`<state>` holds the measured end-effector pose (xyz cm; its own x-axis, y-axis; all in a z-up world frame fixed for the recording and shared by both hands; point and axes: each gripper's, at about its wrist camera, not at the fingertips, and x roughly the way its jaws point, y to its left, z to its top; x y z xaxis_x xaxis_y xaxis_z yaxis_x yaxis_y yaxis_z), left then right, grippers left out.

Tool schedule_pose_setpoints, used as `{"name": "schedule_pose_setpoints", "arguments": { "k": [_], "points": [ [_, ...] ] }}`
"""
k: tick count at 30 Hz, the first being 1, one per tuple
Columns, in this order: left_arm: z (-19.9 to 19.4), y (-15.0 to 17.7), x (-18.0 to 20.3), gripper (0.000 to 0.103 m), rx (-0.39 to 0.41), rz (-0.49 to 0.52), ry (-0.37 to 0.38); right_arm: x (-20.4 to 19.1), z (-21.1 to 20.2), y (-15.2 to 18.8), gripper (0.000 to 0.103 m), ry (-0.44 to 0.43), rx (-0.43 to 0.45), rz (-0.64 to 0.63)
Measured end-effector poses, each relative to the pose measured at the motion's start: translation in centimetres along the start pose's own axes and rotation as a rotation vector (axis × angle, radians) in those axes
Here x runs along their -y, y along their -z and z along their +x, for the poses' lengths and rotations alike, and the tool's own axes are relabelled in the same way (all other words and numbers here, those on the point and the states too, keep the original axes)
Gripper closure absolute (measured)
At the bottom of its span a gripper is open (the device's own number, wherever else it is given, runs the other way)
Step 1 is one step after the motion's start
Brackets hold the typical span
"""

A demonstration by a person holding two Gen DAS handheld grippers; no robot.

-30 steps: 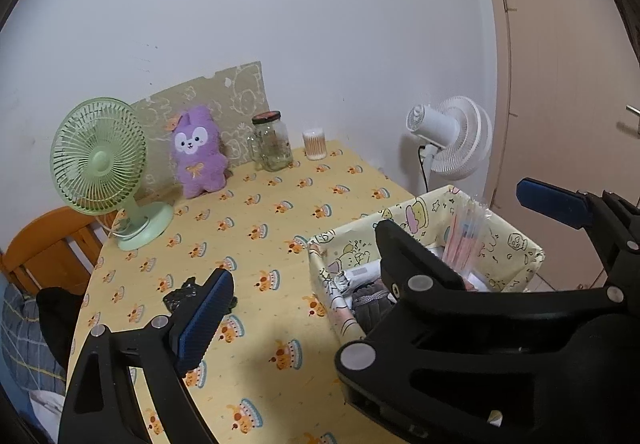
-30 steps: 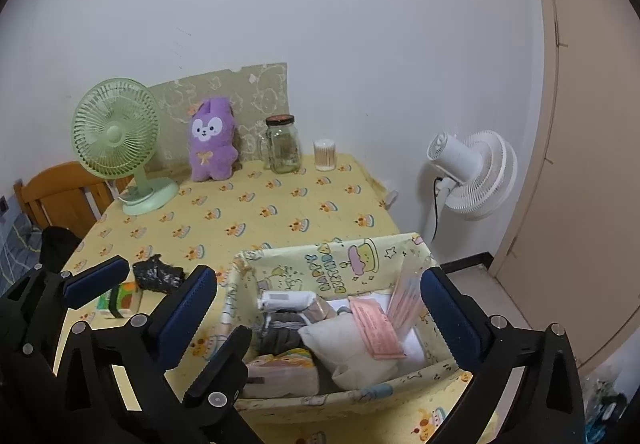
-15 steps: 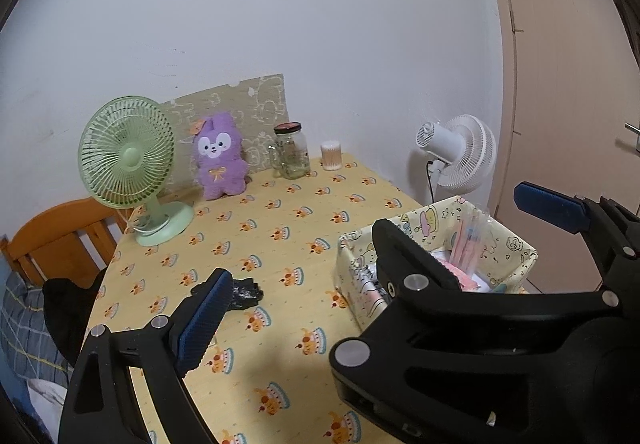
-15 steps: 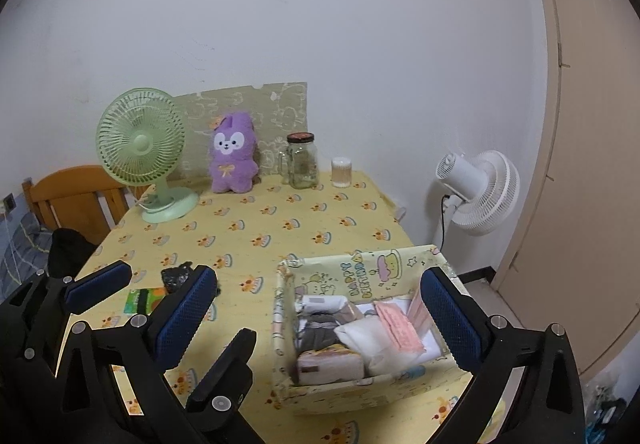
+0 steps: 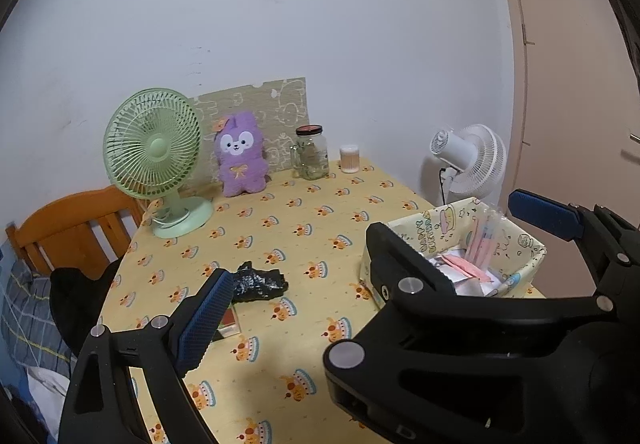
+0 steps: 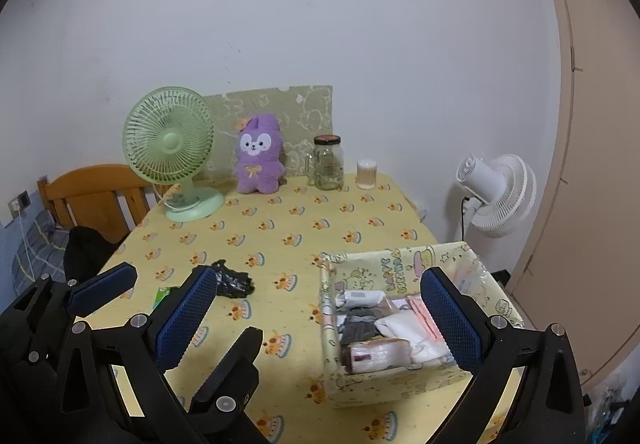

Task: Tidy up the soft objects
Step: 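Move both tools back toward the green tissue pack and black bag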

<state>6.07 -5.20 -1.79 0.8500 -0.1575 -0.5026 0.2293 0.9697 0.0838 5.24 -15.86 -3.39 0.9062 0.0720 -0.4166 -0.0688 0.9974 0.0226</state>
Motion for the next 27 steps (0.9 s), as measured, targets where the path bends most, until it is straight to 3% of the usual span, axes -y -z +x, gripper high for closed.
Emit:
{"name": "schedule_pose_setpoints", "arguments": {
  "k": [14,27],
  "points": [
    [1.3,2.7,-3.2,0.009,-0.03,-0.081,-0.051,-2.5,3.0,1.9,0.0,-0.083,-0.085,0.008],
    [4.0,4.6,-7.2,0.009,-0.077,-0.163,-0.096,-6.3,6.6,3.1,0.0,-0.105,-0.136,-0.034]
  ]
}}
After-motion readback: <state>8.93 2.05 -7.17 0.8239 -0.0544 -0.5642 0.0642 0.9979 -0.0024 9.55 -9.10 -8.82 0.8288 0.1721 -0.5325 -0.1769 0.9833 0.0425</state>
